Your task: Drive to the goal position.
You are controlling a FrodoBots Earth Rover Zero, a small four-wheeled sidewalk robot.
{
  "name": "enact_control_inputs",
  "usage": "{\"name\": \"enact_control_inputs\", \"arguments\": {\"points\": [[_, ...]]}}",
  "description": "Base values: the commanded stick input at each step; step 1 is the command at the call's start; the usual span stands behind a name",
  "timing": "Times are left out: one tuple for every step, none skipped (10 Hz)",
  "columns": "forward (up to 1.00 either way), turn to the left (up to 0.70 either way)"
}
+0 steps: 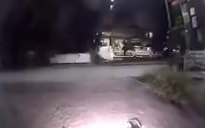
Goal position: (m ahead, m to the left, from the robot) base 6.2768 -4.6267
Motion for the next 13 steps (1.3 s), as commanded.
{"name": "enact_control_inputs", "arguments": {"points": [[0.6, 0.0], [0.6, 0.0], [0.6, 0.0], [0.6, 0.0], [0.6, 0.0], [0.6, 0.0], [0.6, 0.0], [0.6, 0.0], [0.6, 0.0], [0.6, 0.0], [0.6, 0.0], [0.6, 0.0], [0.6, 0.0]]}}
